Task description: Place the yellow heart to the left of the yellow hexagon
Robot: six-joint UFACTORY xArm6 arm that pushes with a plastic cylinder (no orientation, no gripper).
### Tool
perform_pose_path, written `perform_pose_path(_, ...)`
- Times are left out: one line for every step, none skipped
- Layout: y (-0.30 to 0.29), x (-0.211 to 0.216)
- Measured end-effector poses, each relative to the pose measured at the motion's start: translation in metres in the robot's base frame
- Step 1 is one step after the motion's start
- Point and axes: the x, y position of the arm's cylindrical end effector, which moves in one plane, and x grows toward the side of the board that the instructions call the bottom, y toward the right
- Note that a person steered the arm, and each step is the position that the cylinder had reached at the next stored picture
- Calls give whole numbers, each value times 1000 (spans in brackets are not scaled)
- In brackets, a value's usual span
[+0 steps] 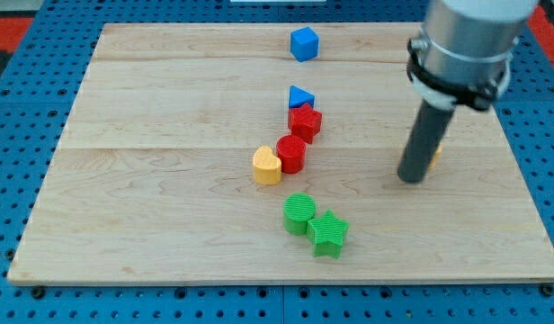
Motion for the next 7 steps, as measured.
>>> perform_pose_path(23, -8)
perform_pose_path(10, -87)
perform_pose_path(-8, -60)
perform_pose_path(-46, -18)
perform_pose_path(-137, -12)
perform_pose_path(-216, -54)
perform_pose_path(-258, -96)
